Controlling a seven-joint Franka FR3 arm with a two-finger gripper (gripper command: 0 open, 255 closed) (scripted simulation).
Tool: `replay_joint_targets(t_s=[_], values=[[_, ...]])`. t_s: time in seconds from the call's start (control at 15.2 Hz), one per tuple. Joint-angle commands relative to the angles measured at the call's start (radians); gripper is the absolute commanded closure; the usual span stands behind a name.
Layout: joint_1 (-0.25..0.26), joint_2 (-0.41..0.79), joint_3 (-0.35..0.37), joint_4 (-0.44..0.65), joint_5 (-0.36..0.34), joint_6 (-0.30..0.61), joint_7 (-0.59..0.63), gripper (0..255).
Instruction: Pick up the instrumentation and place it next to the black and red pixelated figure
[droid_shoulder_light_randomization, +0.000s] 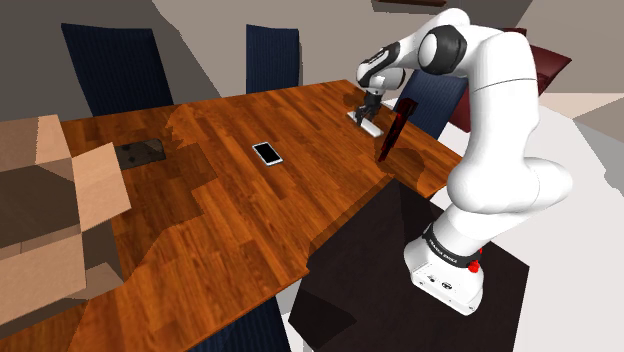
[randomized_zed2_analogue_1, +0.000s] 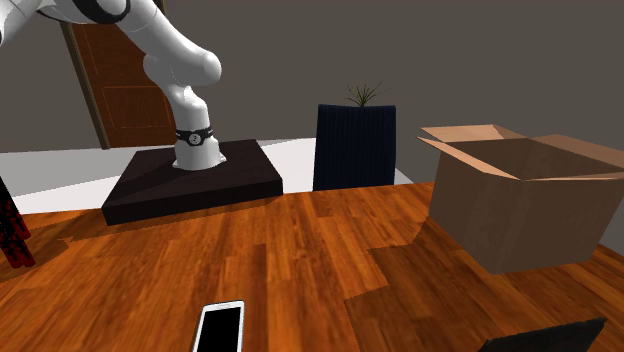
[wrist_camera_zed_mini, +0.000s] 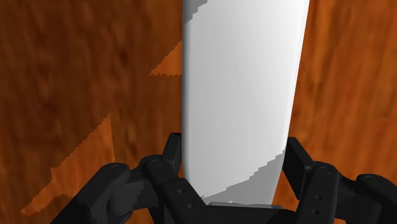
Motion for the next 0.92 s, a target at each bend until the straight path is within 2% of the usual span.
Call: replay_joint_targets(t_s=[0.0, 0.59, 0.86], values=[[-0.002, 0.019, 0.002, 0.006, 0.002, 0.014, -0.001, 255], [-0.009, 0.113, 0.01, 0.041, 0.009, 0.073, -0.004, 255], [-0.009, 0.113, 0.01, 0.042, 0.009, 0.072, -0.004, 255]])
